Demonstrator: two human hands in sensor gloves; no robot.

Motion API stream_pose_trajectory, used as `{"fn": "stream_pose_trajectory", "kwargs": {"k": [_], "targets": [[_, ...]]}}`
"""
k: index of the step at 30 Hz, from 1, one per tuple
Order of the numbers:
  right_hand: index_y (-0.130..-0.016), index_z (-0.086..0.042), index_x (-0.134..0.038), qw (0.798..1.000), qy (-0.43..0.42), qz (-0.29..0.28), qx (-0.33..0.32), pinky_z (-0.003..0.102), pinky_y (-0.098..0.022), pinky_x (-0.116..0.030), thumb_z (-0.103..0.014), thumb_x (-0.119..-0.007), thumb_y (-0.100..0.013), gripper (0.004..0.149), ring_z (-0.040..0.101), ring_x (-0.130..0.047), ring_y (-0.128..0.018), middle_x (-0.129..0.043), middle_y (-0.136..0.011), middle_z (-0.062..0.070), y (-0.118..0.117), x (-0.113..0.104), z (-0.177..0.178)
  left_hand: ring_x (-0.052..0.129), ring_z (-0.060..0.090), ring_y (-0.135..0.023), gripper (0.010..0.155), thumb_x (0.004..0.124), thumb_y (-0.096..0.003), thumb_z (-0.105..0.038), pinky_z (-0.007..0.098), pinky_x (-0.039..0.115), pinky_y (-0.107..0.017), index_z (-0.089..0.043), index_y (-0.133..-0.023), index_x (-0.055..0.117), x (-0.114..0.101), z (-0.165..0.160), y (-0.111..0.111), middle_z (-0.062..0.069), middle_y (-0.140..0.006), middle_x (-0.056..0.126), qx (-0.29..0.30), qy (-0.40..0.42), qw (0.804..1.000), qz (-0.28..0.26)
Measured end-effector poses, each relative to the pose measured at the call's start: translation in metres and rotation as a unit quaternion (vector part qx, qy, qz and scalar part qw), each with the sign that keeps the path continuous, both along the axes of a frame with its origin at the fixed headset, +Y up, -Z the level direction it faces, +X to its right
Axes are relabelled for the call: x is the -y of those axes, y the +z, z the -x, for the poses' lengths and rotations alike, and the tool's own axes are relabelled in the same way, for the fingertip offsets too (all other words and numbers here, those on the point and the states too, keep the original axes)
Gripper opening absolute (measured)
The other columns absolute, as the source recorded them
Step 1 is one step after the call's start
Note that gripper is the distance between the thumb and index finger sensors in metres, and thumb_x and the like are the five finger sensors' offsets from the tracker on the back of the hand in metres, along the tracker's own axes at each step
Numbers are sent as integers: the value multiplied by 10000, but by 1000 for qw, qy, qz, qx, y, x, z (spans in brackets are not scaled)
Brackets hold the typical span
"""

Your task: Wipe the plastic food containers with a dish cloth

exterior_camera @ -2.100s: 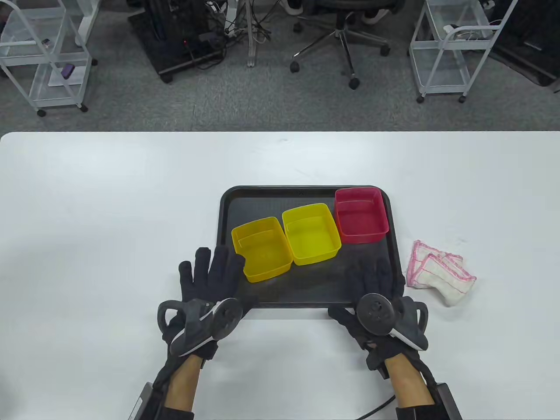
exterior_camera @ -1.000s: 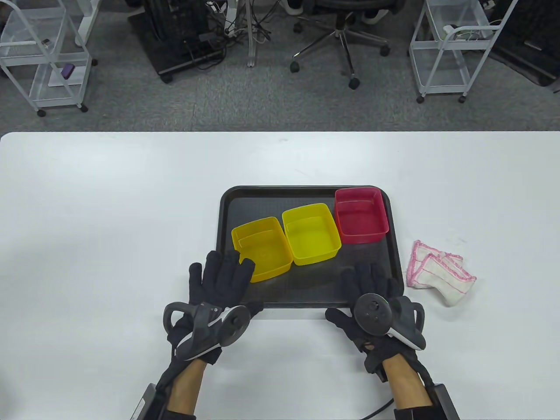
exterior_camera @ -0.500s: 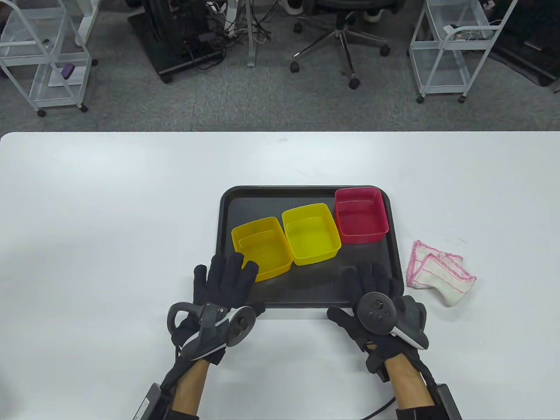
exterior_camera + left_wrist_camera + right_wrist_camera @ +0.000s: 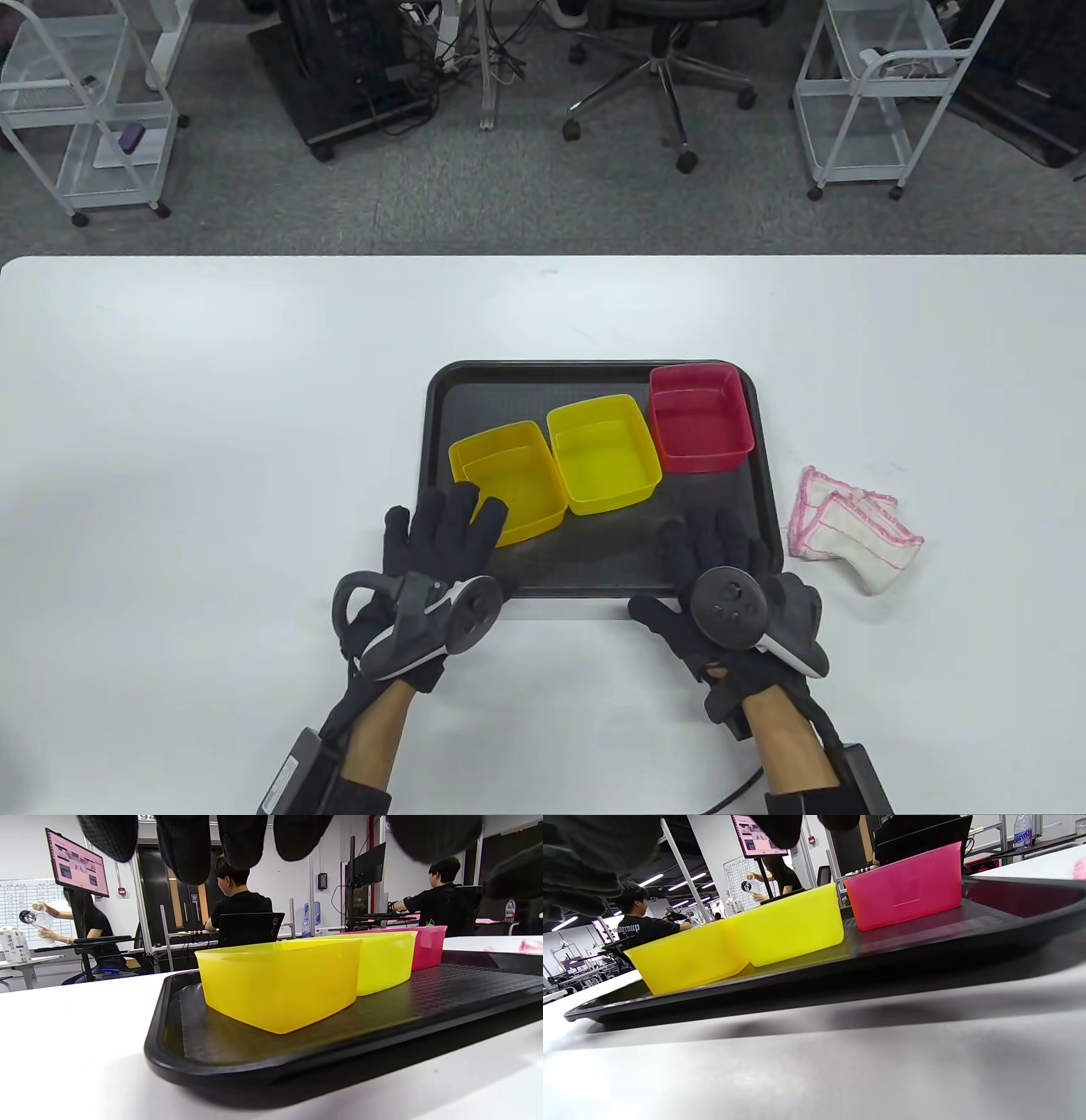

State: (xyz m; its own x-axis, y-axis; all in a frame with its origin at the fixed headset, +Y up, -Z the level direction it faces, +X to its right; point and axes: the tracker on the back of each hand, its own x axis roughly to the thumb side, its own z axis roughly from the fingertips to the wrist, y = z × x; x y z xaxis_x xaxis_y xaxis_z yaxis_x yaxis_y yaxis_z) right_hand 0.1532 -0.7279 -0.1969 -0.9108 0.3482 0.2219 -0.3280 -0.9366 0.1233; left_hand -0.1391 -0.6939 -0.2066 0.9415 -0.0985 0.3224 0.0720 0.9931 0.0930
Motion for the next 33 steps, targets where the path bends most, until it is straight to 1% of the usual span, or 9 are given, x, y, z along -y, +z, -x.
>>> {"fn": "stream_pose_trajectory", "kwargs": {"k": [8, 12, 14, 16, 18, 21, 26, 31, 33], "targets": [[-1081, -149, -412, 1000, -4, 6, 2, 760, -641, -299, -670, -678, -461, 852, 531, -195, -1008, -265, -1163, 213, -1, 1, -1, 600, 441, -1150, 799, 625, -496, -678, 655, 504, -839, -340, -1188, 411, 9, -16, -18, 18, -1275, 444, 1, -46, 999, 29], [-1080, -149, -414, 1000, -8, 10, 3, 759, -641, -301, -669, -678, -463, 849, 531, -196, -1008, -264, -1163, 215, -1, 2, -1, 644, 451, -1128, 795, 628, -499, -672, 653, 526, -831, -332, -1187, 423, 13, -25, -30, 24, -1270, 462, -10, -78, 996, 34], [-1080, -148, -416, 1000, -6, 10, 5, 759, -640, -297, -669, -676, -465, 848, 531, -196, -1007, -268, -1163, 214, -1, 2, -1, 660, 454, -1121, 792, 632, -500, -669, 652, 532, -829, -331, -1187, 429, 16, -27, -35, 26, -1270, 467, -15, -76, 996, 49], [-1080, -148, -416, 1000, -2, 8, 11, 757, -639, -300, -669, -674, -467, 845, 531, -200, -1007, -271, -1162, 214, -1, 2, -1, 644, 466, -1124, 793, 638, -501, -663, 657, 522, -829, -328, -1187, 426, 20, -29, -39, 31, -1272, 456, -19, -75, 995, 61], [-1080, -149, -414, 1000, -2, 14, 11, 756, -638, -301, -669, -672, -468, 843, 531, -199, -1005, -270, -1162, 213, -2, 4, 0, 646, 476, -1119, 791, 639, -501, -664, 657, 526, -827, -328, -1187, 432, 25, -31, -44, 26, -1270, 464, -20, -91, 994, 64], [-1080, -149, -414, 1000, -2, 15, 11, 756, -638, -291, -668, -672, -471, 841, 529, -195, -1006, -269, -1162, 214, -2, 4, 1, 661, 484, -1111, 787, 639, -500, -666, 660, 531, -823, -327, -1185, 448, 29, -34, -49, 22, -1268, 482, -27, -117, 991, 63], [-1079, -148, -420, 1000, -7, 16, 18, 756, -637, -288, -663, -674, -472, 835, 530, -193, -1004, -273, -1161, 215, -3, 4, -2, 681, 487, -1101, 773, 645, -505, -658, 660, 538, -820, -332, -1182, 462, 35, -33, -55, 9, -1264, 505, -37, -118, 988, 90], [-1078, -145, -422, 999, -12, 18, 24, 756, -636, -283, -661, -675, -472, 835, 531, -191, -1003, -273, -1160, 216, -4, 5, -5, 717, 475, -1088, 750, 644, -511, -649, 653, 552, -819, -337, -1174, 485, 42, -34, -59, 2, -1256, 532, -43, -132, 985, 102], [-1078, -146, -422, 999, -12, 18, 25, 757, -635, -277, -662, -674, -472, 835, 530, -191, -1003, -273, -1160, 215, -4, 5, -5, 725, 470, -1086, 753, 643, -509, -650, 652, 555, -818, -336, -1175, 482, 45, -34, -61, 3, -1257, 530, -42, -132, 984, 116]]}}
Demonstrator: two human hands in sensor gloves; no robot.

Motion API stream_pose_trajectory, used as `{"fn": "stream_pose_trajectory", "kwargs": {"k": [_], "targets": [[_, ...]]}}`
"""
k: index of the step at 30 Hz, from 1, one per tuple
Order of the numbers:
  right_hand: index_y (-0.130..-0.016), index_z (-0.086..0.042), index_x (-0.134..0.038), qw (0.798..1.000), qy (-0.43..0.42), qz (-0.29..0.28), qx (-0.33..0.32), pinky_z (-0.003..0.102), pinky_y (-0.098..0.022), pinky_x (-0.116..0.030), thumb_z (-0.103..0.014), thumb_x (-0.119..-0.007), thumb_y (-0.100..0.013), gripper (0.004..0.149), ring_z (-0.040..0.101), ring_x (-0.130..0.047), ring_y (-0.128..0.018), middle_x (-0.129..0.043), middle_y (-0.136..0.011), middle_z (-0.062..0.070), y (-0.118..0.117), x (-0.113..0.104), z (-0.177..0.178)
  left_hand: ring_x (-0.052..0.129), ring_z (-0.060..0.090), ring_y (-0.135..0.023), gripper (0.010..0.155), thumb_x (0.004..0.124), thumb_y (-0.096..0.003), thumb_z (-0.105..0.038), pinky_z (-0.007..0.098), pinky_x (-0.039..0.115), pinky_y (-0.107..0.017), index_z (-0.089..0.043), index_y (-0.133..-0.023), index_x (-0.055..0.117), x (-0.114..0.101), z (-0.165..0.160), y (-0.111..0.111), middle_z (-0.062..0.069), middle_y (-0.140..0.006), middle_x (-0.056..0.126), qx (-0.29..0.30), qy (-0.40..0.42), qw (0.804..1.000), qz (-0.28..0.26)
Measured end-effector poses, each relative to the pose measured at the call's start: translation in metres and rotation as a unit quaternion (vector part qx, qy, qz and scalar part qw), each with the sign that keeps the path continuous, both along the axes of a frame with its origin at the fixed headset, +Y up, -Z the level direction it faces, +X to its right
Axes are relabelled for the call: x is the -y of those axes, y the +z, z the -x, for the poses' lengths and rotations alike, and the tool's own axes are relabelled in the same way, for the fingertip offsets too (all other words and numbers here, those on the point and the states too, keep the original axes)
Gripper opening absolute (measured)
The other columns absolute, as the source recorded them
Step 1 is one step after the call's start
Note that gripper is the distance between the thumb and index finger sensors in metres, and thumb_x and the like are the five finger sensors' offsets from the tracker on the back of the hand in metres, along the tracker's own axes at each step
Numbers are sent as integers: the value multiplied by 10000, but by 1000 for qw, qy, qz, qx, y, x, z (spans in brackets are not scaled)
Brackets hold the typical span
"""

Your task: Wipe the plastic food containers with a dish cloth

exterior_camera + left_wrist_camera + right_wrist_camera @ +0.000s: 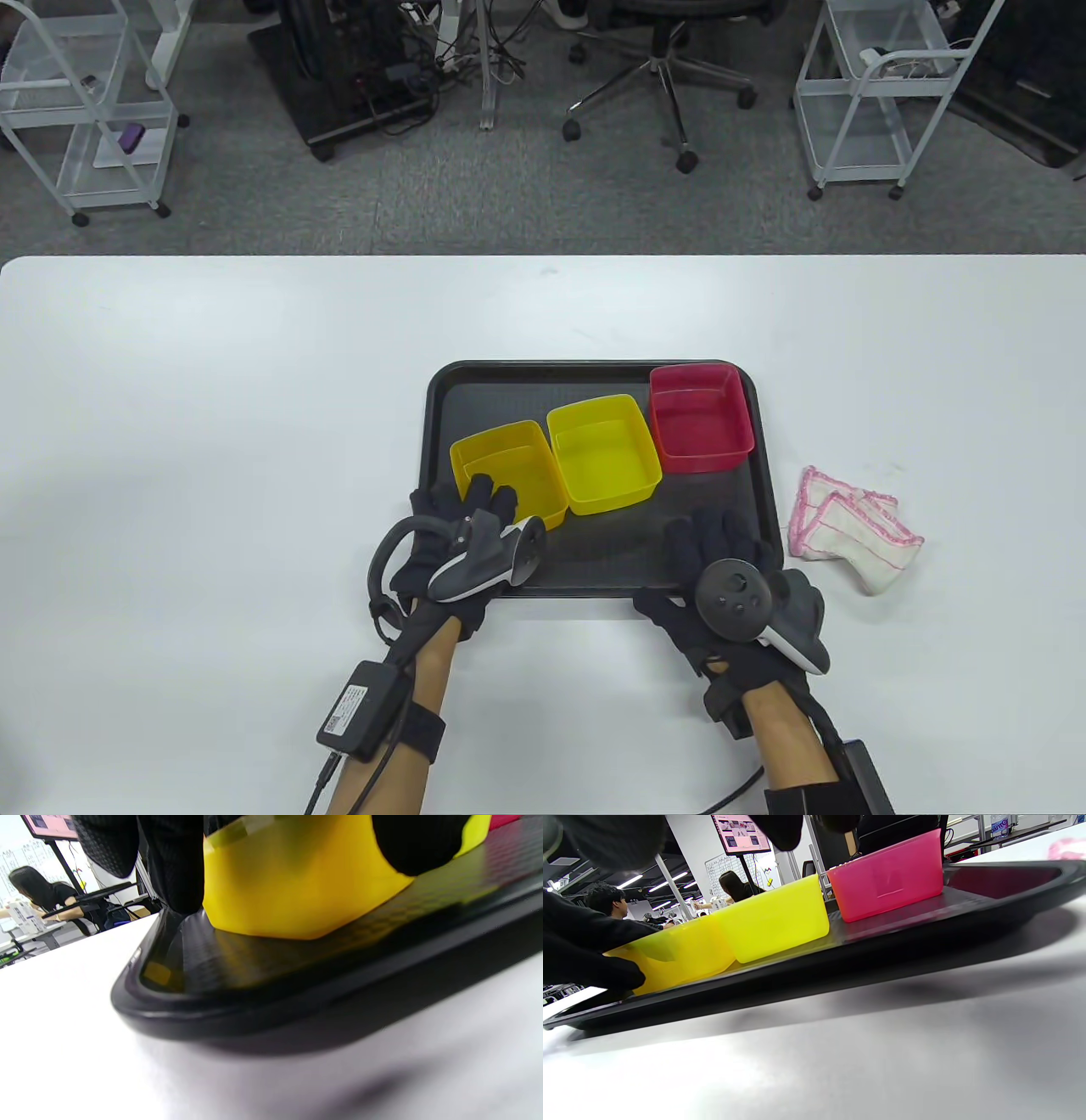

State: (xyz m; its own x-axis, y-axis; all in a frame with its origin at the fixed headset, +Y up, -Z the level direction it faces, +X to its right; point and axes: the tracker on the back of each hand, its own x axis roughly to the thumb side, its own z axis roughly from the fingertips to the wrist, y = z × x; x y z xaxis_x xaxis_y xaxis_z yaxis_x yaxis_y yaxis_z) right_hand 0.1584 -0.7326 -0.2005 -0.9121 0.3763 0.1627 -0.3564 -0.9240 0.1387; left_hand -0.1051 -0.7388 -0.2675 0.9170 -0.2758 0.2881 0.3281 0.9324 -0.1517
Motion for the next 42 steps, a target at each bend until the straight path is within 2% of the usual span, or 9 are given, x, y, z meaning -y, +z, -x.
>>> {"fn": "stream_pose_trajectory", "kwargs": {"k": [8, 17, 22, 24, 26, 29, 31, 37, 42], "targets": [[-1078, -145, -424, 1000, 2, 1, -1, 757, -634, -279, -660, -675, -472, 834, 530, -191, -1003, -273, -1160, 216, 1, 0, 1, 764, 405, -1072, 692, 637, -522, -625, 623, 582, -826, -351, -1142, 497, 6, 4, -3, -21, -1230, 545, -11, 21, 999, 28], [-1077, -146, -426, 1000, 6, 7, 0, 756, -635, -278, -660, -675, -473, 831, 529, -190, -1004, -270, -1160, 215, 1, 1, 2, 869, 309, -1005, 551, 698, -519, -587, 567, 660, -813, -399, -1034, 646, 6, 0, -5, -92, -1131, 697, -18, 11, 1000, -11], [-1076, -146, -430, 1000, 4, 5, 1, 757, -635, -277, -658, -677, -472, 830, 529, -191, -1004, -272, -1160, 215, 1, 1, 1, 899, 288, -980, 510, 710, -516, -578, 533, 697, -804, -408, -997, 687, 4, -2, -8, -119, -1092, 743, -28, 7, 1000, -12], [-1076, -145, -431, 1000, 5, 7, 2, 758, -635, -277, -658, -677, -472, 830, 530, -192, -1004, -272, -1160, 214, 1, 1, 1, 913, 291, -968, 464, 715, -515, -566, 527, 719, -796, -411, -952, 728, 4, -3, -9, -134, -1073, 763, -30, 9, 999, -14], [-1077, -145, -430, 1000, 5, 8, 3, 757, -635, -277, -658, -677, -472, 830, 530, -191, -1004, -272, -1160, 214, 1, 1, 2, 932, 308, -947, 402, 739, -515, -538, 529, 752, -777, -398, -888, 787, 2, -4, -9, -159, -1036, 801, -36, 23, 999, -10], [-1077, -146, -434, 1000, 1, 8, 3, 758, -637, -271, -656, -680, -471, 829, 528, -188, -1006, -273, -1161, 214, 1, 1, 1, 951, 351, -926, 399, 780, -513, -498, 543, 784, -751, -344, -877, 833, 0, -4, -10, -141, -1000, 843, -39, 42, 998, -3], [-1076, -145, -436, 1000, -2, 8, 5, 759, -637, -268, -653, -683, -470, 829, 529, -185, -1006, -272, -1161, 214, 0, 1, 0, 996, 323, -885, 389, 808, -502, -472, 528, 831, -725, -323, -858, 858, -3, -5, -8, -127, -979, 862, -23, 47, 998, -21], [-1074, -141, -442, 1000, -12, 15, 20, 760, -639, -250, -639, -695, -468, 824, 526, -168, -1007, -267, -1162, 213, -2, 2, -7, 1035, 318, -830, 390, 823, -498, -447, 473, 924, -655, -283, -848, 867, -40, 1, 8, -74, -973, 857, -2, 114, 991, -68], [-1074, -144, -429, 999, -14, 3, 31, 758, -638, -242, -599, -751, -464, 826, 521, -155, -1003, -261, -1160, 208, -2, -1, -9, 1084, 280, -730, 372, 864, -463, -479, 429, 960, -615, -283, -774, 916, -78, 4, 44, -99, -878, 917, 58, 131, 975, -168]]}}
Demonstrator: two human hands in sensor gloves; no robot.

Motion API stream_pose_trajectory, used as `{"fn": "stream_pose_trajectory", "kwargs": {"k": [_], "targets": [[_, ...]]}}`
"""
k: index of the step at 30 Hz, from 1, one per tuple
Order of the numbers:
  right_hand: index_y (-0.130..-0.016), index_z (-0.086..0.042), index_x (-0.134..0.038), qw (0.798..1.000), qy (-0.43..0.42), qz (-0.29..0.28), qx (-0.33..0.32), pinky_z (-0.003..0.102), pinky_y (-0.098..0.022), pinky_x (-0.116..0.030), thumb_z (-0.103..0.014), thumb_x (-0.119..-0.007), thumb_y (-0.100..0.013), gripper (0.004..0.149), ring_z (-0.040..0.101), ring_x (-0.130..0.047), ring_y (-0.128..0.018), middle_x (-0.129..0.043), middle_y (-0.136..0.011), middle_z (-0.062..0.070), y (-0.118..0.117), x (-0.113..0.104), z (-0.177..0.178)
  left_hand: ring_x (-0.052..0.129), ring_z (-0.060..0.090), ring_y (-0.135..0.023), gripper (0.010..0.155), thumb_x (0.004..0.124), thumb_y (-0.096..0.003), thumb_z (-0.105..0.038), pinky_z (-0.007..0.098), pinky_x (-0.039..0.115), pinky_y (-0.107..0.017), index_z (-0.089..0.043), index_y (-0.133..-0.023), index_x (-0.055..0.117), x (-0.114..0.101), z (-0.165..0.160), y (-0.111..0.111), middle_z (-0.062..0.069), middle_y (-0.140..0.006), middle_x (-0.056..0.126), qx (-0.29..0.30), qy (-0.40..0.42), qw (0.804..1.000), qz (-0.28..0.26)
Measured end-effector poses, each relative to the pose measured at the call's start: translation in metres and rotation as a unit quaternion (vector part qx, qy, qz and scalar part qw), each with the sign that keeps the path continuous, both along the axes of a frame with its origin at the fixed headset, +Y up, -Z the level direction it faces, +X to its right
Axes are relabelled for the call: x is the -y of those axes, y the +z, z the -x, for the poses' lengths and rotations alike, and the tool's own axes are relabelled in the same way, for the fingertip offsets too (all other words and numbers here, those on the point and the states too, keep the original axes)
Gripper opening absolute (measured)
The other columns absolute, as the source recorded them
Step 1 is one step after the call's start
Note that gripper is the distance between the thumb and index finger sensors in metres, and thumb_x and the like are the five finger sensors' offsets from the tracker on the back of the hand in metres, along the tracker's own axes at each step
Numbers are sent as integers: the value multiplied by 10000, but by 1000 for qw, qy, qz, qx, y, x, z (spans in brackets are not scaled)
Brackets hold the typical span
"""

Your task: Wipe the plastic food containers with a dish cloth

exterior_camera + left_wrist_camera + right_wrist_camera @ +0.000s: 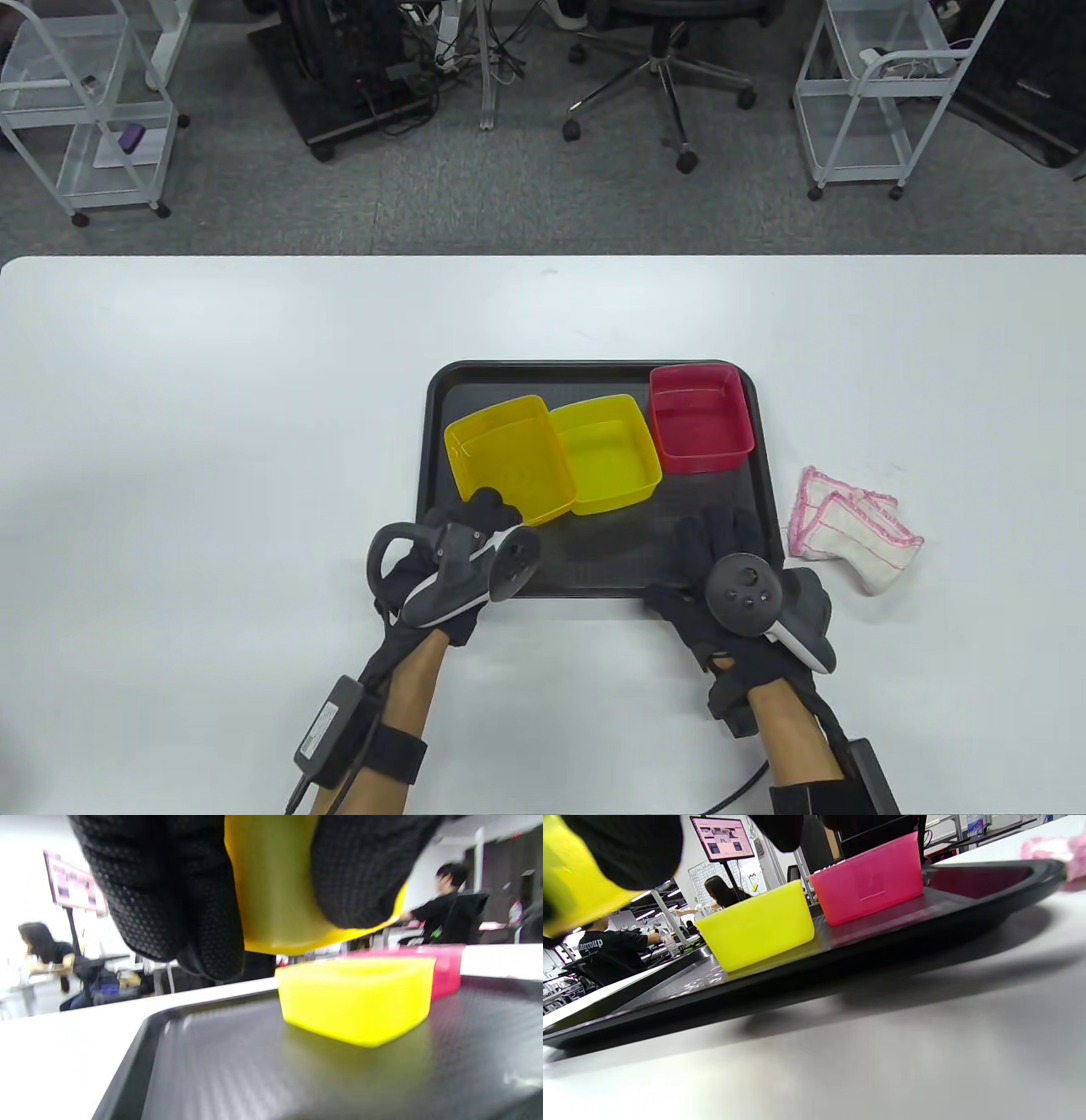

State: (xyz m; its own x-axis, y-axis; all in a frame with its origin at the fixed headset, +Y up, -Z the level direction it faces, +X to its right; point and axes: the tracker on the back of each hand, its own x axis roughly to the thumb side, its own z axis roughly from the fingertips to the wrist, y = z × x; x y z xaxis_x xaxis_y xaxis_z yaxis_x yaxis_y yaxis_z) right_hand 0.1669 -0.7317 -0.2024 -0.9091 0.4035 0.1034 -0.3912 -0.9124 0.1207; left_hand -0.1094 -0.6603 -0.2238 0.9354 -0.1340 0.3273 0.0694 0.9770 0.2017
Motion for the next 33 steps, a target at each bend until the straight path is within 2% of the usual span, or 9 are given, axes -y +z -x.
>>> {"fn": "stream_pose_trajectory", "kwargs": {"k": [4, 7, 10, 12, 14, 19, 23, 29, 33], "targets": [[-1073, -149, -420, 1000, -5, -14, 15, 762, -634, -222, -562, -811, -444, 848, 516, -154, -1004, -263, -1160, 205, 0, -5, -5, 1096, 275, -683, 368, 906, -433, -501, 434, 965, -588, -281, -728, 935, -16, 5, 27, -102, -830, 944, 19, 17, 999, -39], [-1075, -152, -405, 999, -7, -20, 36, 766, -629, -201, -543, -844, -432, 872, 516, -134, -1001, -252, -1162, 201, 0, -10, -15, 1095, 268, -677, 367, 902, -434, -505, 431, 964, -587, -284, -725, 934, -7, 10, 41, -107, -824, 945, 16, 48, 997, -60], [-1079, -160, -376, 998, -7, -25, 58, 770, -625, -195, -527, -873, -419, 905, 521, -122, -1000, -242, -1163, 203, -1, -13, -29, 1094, 270, -685, 367, 896, -440, -499, 430, 966, -587, -283, -735, 930, 4, 9, 42, -107, -836, 941, 19, 8, 1000, -24], [-1076, -154, -381, 995, -13, -33, 96, 770, -625, -200, -508, -886, -416, 904, 523, -132, -1000, -253, -1161, 206, -3, -17, -43, 1107, 249, -682, 365, 891, -439, -502, 410, 986, -578, -293, -736, 929, 10, 8, 42, -118, -840, 941, 27, -31, 998, -44], [-1073, -150, -391, 992, -5, -30, 124, 767, -630, -207, -468, -901, -418, 889, 522, -147, -1001, -264, -1159, 204, -4, -21, -56, 1109, 246, -683, 366, 888, -442, -499, 400, 993, -573, -294, -742, 928, 13, 8, 39, -117, -849, 937, 33, -28, 999, -19], [-1067, -162, -426, 985, 48, -16, 165, 752, -665, -272, -359, -898, -444, 806, 516, -201, -1019, -300, -1164, 190, -8, -29, -94, 1108, 245, -682, 368, 885, -444, -498, 397, 993, -570, -295, -748, 924, 10, 8, 36, -114, -853, 936, 27, -10, 999, -29], [-1060, -163, -455, 983, 44, 32, 173, 751, -676, -268, -269, -899, -453, 760, 512, -195, -1025, -310, -1166, 182, -16, -17, -115, 1114, 244, -659, 372, 886, -446, -492, 376, 1011, -532, -290, -755, 924, 12, 8, 36, -101, -861, 935, 31, 0, 999, -23], [-1058, -183, -472, 975, 103, 98, 169, 745, -699, -262, -252, -919, -447, 760, 490, -219, -1051, -328, -1177, 151, -35, 2, -116, 1125, 226, -627, 374, 893, -443, -487, 313, 1036, -455, -288, -758, 924, 13, 10, 35, -82, -865, 936, 45, 0, 999, -14], [-1048, -190, -502, 967, 130, 129, 177, 706, -724, -378, -205, -909, -457, 717, 484, -312, -1055, -368, -1170, 145, -48, 14, -115, 1125, 229, -629, 375, 895, -442, -486, 283, 1033, -441, -285, -757, 930, 12, 12, 34, -80, -867, 936, 52, 5, 999, -9]]}}
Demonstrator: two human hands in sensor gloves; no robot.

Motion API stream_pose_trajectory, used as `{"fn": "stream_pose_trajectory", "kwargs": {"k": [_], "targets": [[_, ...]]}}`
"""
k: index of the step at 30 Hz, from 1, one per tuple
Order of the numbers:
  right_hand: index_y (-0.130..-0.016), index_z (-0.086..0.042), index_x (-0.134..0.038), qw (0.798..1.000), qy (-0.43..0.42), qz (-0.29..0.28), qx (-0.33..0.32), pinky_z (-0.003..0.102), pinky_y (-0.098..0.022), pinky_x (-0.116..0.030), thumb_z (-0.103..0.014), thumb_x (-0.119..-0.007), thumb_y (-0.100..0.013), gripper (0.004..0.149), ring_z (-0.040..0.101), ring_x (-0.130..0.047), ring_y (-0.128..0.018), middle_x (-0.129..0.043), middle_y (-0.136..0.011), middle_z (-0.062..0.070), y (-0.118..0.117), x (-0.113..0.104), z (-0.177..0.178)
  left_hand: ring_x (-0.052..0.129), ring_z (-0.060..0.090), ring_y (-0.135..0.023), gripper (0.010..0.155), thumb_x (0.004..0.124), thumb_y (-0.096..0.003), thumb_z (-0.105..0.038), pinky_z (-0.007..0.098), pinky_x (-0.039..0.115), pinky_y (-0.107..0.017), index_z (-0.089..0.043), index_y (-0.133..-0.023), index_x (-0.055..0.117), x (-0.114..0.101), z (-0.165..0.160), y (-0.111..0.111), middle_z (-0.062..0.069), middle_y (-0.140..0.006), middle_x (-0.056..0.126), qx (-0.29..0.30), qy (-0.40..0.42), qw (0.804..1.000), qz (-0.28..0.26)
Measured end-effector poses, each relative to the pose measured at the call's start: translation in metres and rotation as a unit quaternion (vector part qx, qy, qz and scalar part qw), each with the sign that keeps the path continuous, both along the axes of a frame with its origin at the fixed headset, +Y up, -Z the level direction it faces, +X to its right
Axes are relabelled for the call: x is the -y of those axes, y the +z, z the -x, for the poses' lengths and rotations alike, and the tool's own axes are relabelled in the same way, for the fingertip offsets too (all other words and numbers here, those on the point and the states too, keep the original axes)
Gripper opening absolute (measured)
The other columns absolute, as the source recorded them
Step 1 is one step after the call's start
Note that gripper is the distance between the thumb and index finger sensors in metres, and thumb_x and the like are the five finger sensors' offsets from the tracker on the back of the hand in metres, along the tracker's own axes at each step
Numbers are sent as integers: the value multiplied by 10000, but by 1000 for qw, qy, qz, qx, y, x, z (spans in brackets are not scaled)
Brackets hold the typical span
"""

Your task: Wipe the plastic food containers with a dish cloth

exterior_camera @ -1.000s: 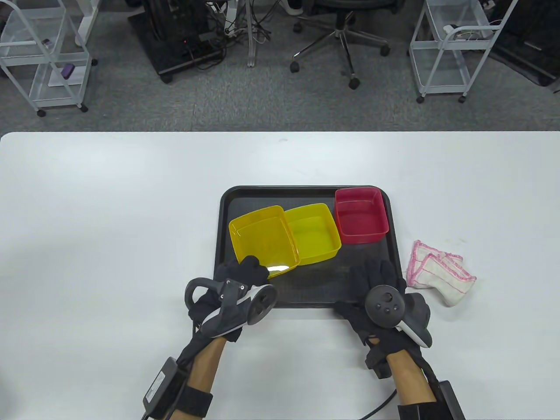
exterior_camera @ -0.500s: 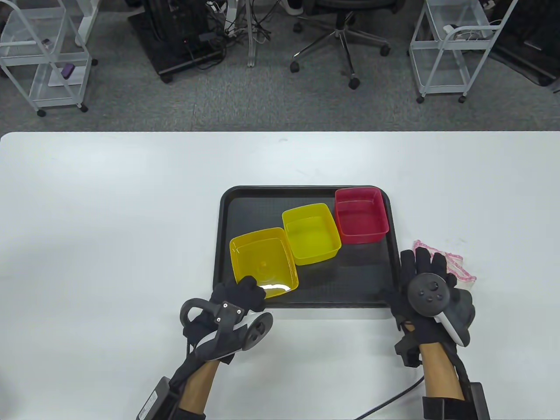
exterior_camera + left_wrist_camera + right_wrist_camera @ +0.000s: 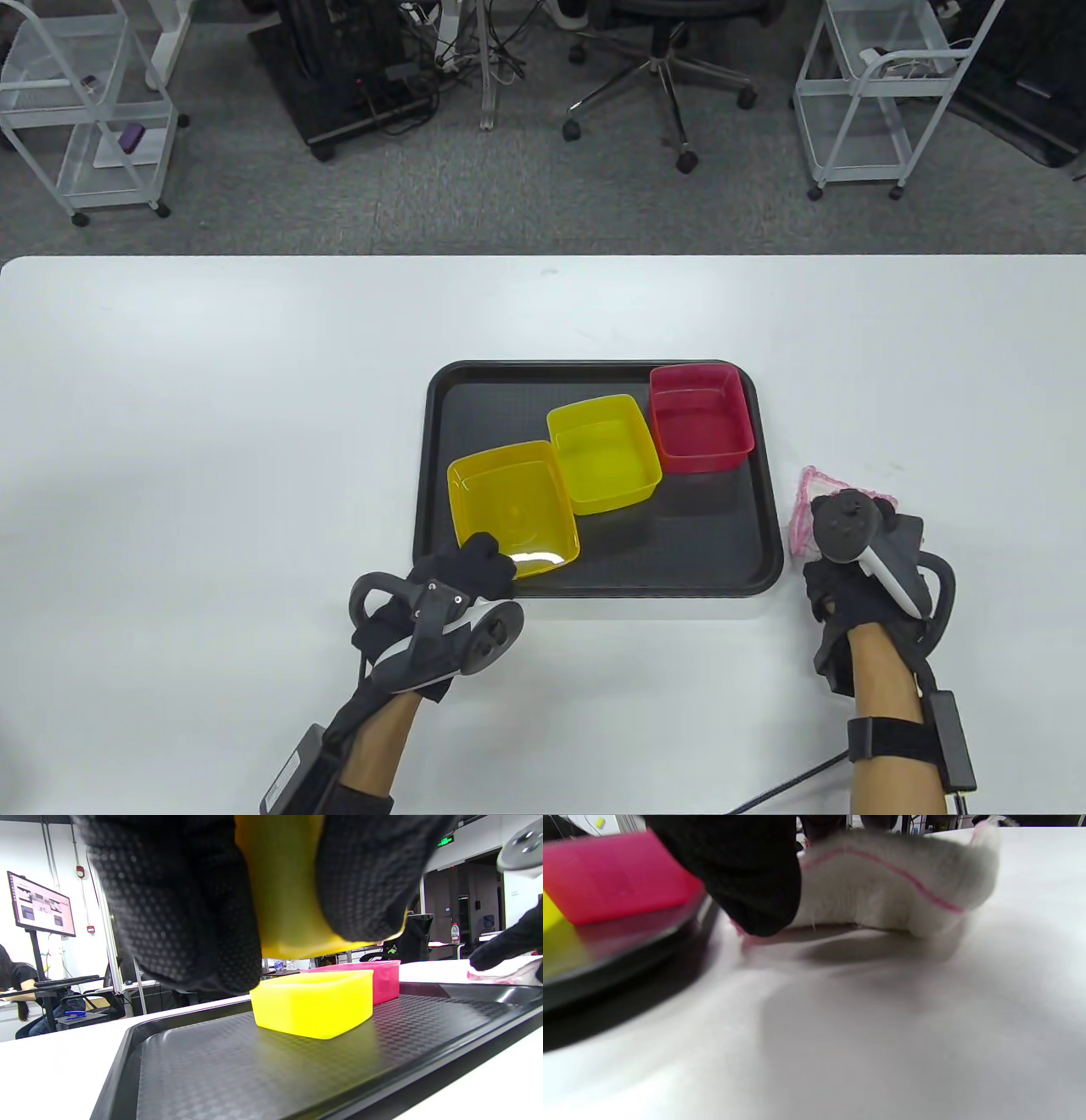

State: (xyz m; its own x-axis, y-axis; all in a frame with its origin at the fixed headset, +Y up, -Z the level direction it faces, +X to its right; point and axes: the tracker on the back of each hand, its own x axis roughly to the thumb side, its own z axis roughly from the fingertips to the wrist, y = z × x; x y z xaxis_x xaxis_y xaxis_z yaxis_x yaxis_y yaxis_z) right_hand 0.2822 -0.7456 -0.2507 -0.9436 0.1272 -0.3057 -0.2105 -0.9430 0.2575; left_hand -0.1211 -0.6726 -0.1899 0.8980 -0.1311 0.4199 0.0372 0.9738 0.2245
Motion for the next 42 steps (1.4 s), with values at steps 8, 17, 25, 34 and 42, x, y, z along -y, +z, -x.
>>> {"fn": "stream_pose_trajectory", "kwargs": {"k": [8, 17, 25, 34, 42], "targets": [[-950, -202, -701, 999, 1, -37, 25, 591, -691, -595, -110, -801, -505, 465, 428, -578, -982, -605, -1086, 134, -5, 8, -5, 1093, 229, -703, 376, 881, -447, -491, 307, 999, -531, -302, -771, 914, 2, -4, -1, -100, -890, 918, 17, -4, 1000, 7], [-940, -199, -710, 981, -69, -172, 47, 549, -630, -703, -114, -790, -492, 463, 432, -679, -922, -673, -1049, 153, 17, -16, -19, 1086, 231, -706, 383, 860, -456, -495, 321, 988, -541, -297, -782, 895, 4, -12, 2, -96, -894, 907, 36, -11, 999, 20], [-933, -176, -717, 940, -133, -313, 2, 548, -587, -743, -111, -790, -482, 462, 455, -716, -882, -698, -1021, 183, 35, -58, -2, 1079, 231, -711, 384, 838, -463, -509, 324, 979, -554, -301, -783, 887, 6, -18, 8, -98, -891, 906, 50, -21, 998, 23], [-926, -181, -717, 860, -161, -450, -180, 546, -581, -749, -116, -786, -478, 458, 455, -723, -874, -702, -1014, 176, 48, -107, 108, 1075, 233, -723, 389, 804, -469, -534, 325, 974, -573, -309, -774, 892, 6, -29, 14, -112, -888, 907, 71, -26, 997, 21], [-921, -189, -727, 831, -58, -423, -355, 540, -583, -757, -120, -793, -476, 456, 444, -732, -877, -713, -1014, 166, 64, -107, 212, 1073, 238, -716, 395, 782, -475, -540, 326, 973, -571, -304, -774, 887, 3, -27, 13, -110, -884, 905, 64, -18, 998, 7]]}}
